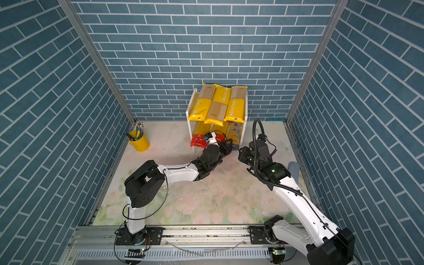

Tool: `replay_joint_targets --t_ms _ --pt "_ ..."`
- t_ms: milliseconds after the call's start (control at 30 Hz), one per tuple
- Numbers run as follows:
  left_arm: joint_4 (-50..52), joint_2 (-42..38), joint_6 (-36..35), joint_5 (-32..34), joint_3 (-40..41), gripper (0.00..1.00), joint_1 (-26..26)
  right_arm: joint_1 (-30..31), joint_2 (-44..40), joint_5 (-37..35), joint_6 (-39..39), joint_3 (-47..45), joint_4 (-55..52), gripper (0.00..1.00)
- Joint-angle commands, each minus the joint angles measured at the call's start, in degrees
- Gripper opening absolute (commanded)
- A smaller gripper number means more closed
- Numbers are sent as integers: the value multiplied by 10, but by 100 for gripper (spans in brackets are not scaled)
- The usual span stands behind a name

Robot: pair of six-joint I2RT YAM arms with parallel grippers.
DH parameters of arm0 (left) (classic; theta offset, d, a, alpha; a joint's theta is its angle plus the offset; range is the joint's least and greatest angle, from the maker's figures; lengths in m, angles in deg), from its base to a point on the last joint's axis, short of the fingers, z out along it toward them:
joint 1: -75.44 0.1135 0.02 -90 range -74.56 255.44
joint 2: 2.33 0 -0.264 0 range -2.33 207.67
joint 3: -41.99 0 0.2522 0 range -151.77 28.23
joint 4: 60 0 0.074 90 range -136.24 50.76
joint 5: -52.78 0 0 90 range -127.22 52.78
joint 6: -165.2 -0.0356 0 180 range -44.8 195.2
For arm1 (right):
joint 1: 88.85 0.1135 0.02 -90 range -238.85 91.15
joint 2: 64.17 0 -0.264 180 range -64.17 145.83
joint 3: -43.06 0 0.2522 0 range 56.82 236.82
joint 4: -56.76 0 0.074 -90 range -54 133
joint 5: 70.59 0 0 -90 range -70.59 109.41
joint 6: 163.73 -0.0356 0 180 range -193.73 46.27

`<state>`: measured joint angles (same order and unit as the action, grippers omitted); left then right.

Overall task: Arrange pasta packages on shelves
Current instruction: Place the pasta bag on the shelf, then reset both arms

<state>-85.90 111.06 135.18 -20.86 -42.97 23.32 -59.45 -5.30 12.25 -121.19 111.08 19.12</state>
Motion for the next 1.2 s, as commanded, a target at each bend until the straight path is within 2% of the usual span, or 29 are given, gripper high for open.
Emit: replay_joint_targets --t_ms 0,200,367,533,667,800,900,1000,1100,1167 --pt "24 -29 -33 -5 14 51 5 -9 -5 -14 23 -11 -10 45" --pt "58 -77 -85 -13 37 69 -3 -28 1 -13 39 -11 -10 44" --pt "121 -123 -115 -31 64 71 -21 -57 11 -8 64 0 -13 44" --pt "220 -201 -174 -5 118 73 -52 -107 29 -34 103 10 -16 44" --pt "360 -281 -270 40 142 75 -68 -145 57 -107 121 6 -8 46" --pt "403 -396 -398 109 232 76 -72 -150 53 -187 222 -84 163 51" --pt "418 -492 -504 197 298 87 -67 -155 73 -246 297 -110 228 52" --pt "402 -585 -606 254 356 98 -31 -167 93 -308 349 -144 312 55" --pt "387 -634 -634 227 396 99 82 -187 120 -312 378 -196 426 56" --pt "359 -636 -652 228 418 100 153 -197 149 -306 389 -219 481 56"
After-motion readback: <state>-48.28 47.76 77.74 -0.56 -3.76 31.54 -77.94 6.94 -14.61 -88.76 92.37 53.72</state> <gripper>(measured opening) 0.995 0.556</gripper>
